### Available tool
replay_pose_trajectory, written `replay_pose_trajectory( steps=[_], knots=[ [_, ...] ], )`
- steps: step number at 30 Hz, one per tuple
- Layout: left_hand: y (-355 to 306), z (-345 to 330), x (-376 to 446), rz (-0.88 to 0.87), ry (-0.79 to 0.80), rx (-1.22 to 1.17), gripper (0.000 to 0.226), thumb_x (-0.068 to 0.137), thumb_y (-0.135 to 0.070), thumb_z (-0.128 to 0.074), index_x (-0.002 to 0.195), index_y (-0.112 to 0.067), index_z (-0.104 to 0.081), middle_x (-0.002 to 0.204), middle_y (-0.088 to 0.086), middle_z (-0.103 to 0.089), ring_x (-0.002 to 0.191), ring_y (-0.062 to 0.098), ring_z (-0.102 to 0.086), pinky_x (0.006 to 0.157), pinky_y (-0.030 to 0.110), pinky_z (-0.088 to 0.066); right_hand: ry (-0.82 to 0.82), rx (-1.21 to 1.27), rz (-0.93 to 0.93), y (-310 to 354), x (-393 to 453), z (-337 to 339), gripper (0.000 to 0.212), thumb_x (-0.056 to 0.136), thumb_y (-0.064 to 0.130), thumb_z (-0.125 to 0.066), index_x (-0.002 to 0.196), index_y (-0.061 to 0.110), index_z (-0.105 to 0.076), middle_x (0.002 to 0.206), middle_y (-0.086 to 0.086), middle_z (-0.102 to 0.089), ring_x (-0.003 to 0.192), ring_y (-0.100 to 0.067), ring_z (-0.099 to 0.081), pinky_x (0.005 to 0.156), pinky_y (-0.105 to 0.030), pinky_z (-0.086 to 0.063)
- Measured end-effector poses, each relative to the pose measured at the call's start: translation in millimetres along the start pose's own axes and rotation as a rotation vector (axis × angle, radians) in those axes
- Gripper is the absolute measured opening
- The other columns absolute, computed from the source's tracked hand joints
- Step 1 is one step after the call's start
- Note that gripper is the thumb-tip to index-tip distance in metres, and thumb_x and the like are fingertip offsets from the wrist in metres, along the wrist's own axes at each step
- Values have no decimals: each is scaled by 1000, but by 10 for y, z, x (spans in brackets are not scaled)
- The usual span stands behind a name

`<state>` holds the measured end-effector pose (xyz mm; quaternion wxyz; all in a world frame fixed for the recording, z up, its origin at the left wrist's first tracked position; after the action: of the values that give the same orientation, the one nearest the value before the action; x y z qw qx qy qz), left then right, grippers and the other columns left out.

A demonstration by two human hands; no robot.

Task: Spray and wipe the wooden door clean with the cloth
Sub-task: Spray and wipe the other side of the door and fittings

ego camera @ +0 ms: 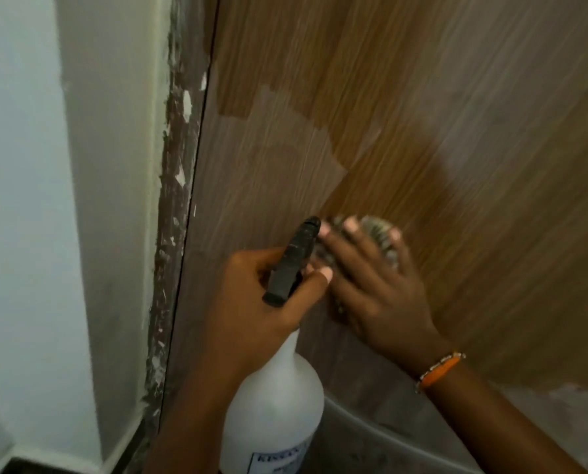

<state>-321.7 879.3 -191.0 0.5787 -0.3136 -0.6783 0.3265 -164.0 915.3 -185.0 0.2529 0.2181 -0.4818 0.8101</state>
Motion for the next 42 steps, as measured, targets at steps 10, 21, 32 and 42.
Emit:
replay_pose_trajectory(
  steps=[10,21,32,42],
  knots=[
    [-24,137,-86,68,-44,139,33,71,-37,-67,56,-8,-61,45,-5,-54,44,5,-53,49,9,-39,-71,-17,-38,-525,671,377,46,100,18,-34,145,21,-40,151,-12,-35,141,-30,-30,116,-50,-6],
    [-61,449,-124,55,-143,192,58,63,-60,-59,69,-4,-69,62,10,-66,56,20,-63,58,23,-50,-87,62,-80,11,581,71,52,96,23,-49,147,21,-36,154,-9,-29,144,-29,-23,118,-48,-2],
    [-99,541,-171,80,-180,254,48,63,-59,-63,67,-12,-71,65,2,-69,60,16,-65,60,21,-51,-110,60,114,-180,913,201,53,90,11,-56,141,20,-45,140,-13,-32,131,-38,-31,111,-50,-24],
    [4,745,-230,144,-247,297,64,60,-68,-59,71,-6,-70,68,12,-69,66,24,-66,72,41,-55,-257,30,-91,-42,1166,122,57,82,10,-58,138,13,-50,130,-19,-54,127,-37,-35,113,-47,-19]
  ],
)
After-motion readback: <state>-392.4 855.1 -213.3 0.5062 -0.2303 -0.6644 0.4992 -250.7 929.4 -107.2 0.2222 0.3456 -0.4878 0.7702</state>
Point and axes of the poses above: each hand's wrist, its own x-axis towards the middle knuckle, its own z-axis out of the back of the hand, y = z × x, the point moved 4 cm from there along x, towards the middle knuckle
